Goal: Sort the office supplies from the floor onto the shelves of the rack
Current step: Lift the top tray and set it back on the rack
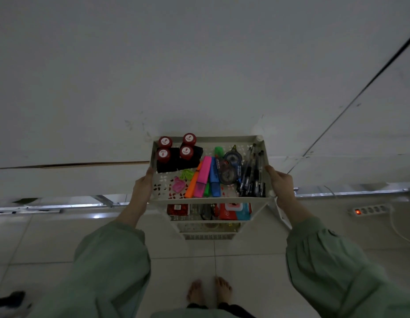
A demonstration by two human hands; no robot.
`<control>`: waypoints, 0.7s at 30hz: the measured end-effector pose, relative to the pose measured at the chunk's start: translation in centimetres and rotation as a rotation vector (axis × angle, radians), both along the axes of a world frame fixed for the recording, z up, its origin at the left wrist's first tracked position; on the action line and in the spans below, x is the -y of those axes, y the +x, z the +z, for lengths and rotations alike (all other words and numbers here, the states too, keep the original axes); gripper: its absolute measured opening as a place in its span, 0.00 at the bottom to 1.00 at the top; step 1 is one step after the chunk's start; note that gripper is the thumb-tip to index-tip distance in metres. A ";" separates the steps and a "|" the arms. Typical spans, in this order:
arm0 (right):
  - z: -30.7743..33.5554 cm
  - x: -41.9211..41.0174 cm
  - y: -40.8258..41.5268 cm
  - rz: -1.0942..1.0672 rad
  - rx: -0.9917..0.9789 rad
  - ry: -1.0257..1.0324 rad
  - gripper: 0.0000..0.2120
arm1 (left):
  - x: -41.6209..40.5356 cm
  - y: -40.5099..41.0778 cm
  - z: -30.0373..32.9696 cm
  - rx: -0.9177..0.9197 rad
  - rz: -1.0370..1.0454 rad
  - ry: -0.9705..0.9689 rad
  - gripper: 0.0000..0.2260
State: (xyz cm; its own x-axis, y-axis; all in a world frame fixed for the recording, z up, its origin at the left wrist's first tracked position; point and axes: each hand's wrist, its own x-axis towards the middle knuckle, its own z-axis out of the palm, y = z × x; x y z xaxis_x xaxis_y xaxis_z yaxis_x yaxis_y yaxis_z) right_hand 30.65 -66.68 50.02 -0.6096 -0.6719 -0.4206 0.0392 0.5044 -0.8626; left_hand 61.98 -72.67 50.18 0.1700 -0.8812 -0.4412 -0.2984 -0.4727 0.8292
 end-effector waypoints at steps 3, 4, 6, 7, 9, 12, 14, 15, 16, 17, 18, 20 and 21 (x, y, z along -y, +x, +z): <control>0.1 -0.1 0.0 0.018 -0.047 0.009 0.16 | -0.1 -0.1 0.2 0.024 -0.004 0.004 0.23; 0.2 -0.2 0.0 0.020 -0.054 0.013 0.18 | -0.1 -0.1 0.2 0.040 -0.004 0.008 0.23; 0.2 -0.2 0.0 0.018 -0.080 0.028 0.20 | 0.0 -0.2 0.3 0.092 -0.020 0.011 0.24; 0.2 -0.2 0.0 0.015 -0.100 0.033 0.21 | 0.0 -0.2 0.3 0.125 -0.031 0.009 0.25; 0.3 -0.2 0.1 0.025 -0.132 0.040 0.23 | 0.1 -0.1 0.2 0.191 -0.053 0.002 0.26; 0.4 0.0 0.2 0.071 -0.215 0.071 0.23 | 0.2 0.3 0.0 0.281 -0.106 -0.020 0.26; 0.6 0.2 0.2 0.096 -0.257 0.097 0.23 | 0.3 0.6 -0.2 0.331 -0.137 -0.053 0.25; 0.7 0.2 0.3 0.100 -0.262 0.108 0.22 | 0.3 0.7 -0.1 0.353 -0.155 -0.066 0.25; 0.7 0.3 0.3 0.098 -0.263 0.110 0.23 | 0.3 0.8 0.0 0.380 -0.178 -0.071 0.25; 0.8 0.4 0.4 0.092 -0.266 0.121 0.24 | 0.3 0.8 0.1 0.405 -0.199 -0.068 0.25; 0.8 0.5 0.4 0.095 -0.278 0.132 0.24 | 0.3 0.8 0.2 0.424 -0.222 -0.063 0.25; 1.0 0.6 0.4 0.123 -0.322 0.154 0.25 | 0.4 0.9 0.3 0.449 -0.247 -0.050 0.25; 1.2 0.5 0.5 0.146 -0.347 0.175 0.26 | 0.4 0.9 0.5 0.457 -0.262 -0.040 0.25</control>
State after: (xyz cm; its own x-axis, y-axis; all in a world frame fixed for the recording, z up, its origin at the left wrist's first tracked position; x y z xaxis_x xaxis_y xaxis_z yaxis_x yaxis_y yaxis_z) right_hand 31.14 -67.23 51.26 -0.6392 -0.6983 -0.3221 -0.3219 0.6233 -0.7127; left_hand 62.89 -73.04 50.69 0.1090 -0.9345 -0.3389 -0.7379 -0.3045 0.6023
